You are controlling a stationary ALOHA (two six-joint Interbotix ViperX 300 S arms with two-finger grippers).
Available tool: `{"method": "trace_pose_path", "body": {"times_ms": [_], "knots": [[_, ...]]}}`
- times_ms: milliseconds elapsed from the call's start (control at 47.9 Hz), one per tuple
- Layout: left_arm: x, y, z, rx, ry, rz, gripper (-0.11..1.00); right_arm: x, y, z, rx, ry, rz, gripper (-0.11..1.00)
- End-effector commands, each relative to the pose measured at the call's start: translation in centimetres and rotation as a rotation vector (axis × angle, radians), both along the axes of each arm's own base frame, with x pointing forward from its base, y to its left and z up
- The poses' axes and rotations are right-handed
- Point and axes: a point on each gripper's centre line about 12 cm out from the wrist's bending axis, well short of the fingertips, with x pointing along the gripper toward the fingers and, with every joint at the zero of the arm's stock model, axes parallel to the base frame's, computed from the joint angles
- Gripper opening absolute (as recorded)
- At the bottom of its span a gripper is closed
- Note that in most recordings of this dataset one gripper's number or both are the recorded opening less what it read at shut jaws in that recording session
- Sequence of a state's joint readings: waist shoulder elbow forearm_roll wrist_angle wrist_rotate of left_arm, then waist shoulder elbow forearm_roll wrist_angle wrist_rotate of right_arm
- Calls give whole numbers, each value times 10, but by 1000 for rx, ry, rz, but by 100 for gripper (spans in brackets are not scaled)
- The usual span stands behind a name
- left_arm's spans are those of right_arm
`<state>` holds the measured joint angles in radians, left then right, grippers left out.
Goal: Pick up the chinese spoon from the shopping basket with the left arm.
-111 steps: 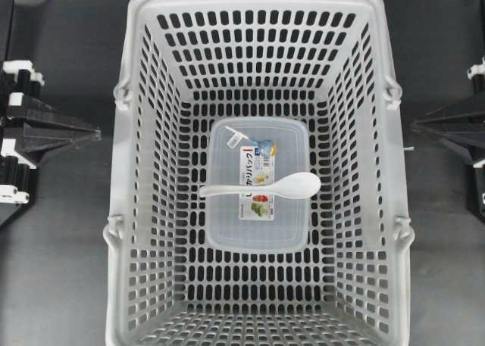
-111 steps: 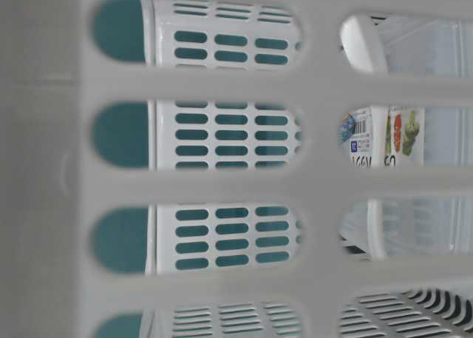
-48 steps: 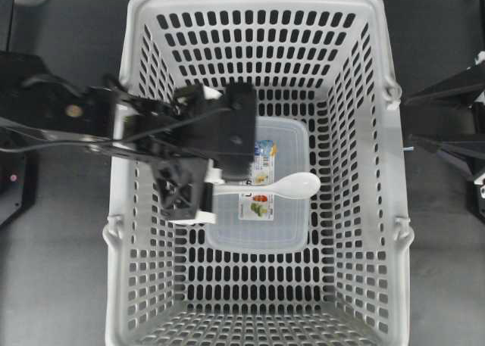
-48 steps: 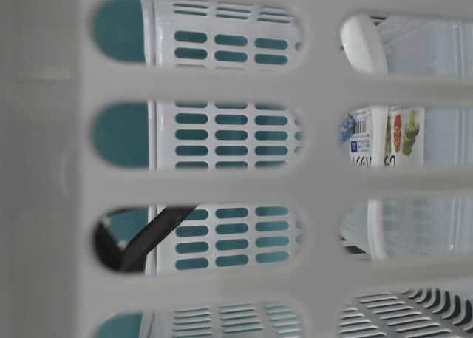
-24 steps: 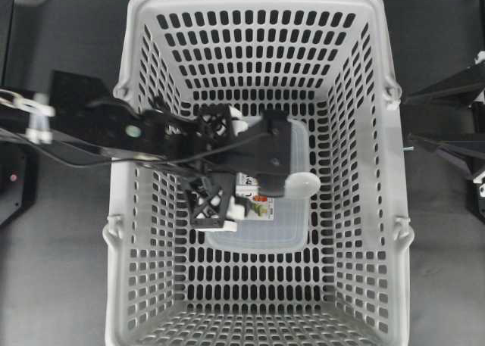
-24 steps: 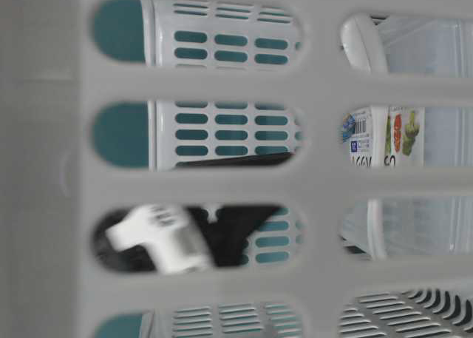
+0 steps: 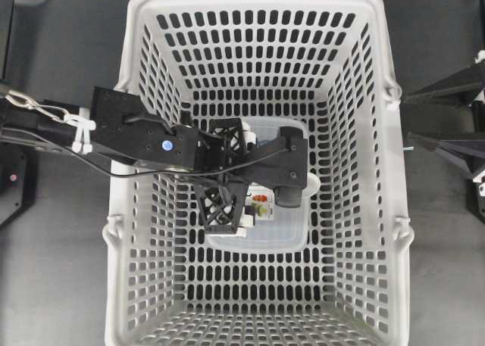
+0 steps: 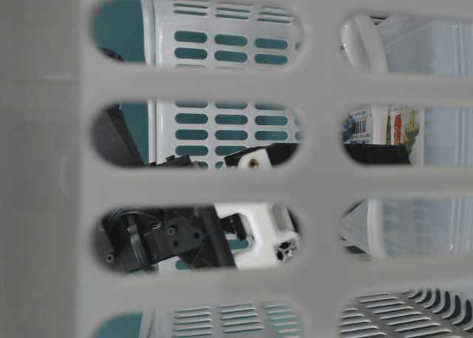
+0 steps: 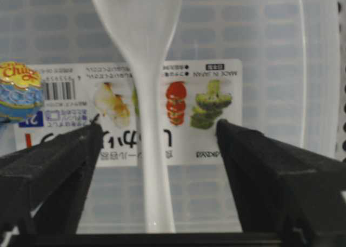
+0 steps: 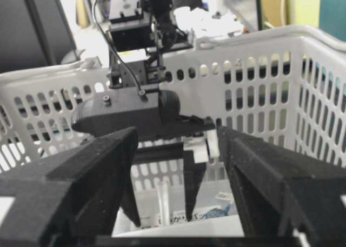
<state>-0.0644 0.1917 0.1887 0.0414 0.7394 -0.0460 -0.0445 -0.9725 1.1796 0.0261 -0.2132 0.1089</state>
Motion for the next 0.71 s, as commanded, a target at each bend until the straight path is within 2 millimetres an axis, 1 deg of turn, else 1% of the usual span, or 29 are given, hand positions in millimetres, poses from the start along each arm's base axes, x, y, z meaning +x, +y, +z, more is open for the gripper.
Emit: {"method": "trace_pose_path", "body": {"times_ms": [0, 84, 167, 272, 313, 376, 501, 585, 627, 689], "knots": [[1, 0, 0, 3, -3, -3, 79, 2, -1, 5, -5, -14, -3, 59], [1, 0, -3, 9, -5, -15, 68, 2, -1, 5, -4, -14, -3, 59], [2, -1, -2, 10, -25, -20, 49, 2, -1, 5, -2, -12, -3, 59], [3, -1, 1, 8, -37, -21, 19, 2, -1, 5, -2, -14, -3, 59], [3, -1, 2, 10, -38, -23, 12, 2, -1, 5, -4, -14, -3, 59], [4, -1, 7, 8, -49, -22, 12, 2, -1, 5, -2, -14, -3, 59], [4, 2, 34, 7, -94, -14, 12, 2, -1, 5, -4, -12, -3, 59], [2, 4, 60, 6, -124, -7, 12, 2, -1, 5, -4, -12, -3, 59], [1, 4, 79, 3, -144, -4, 12, 2, -1, 4, -3, -9, -3, 59], [-1, 4, 102, 0, -167, 1, 12, 1, -1, 5, -4, -14, -3, 59]]}}
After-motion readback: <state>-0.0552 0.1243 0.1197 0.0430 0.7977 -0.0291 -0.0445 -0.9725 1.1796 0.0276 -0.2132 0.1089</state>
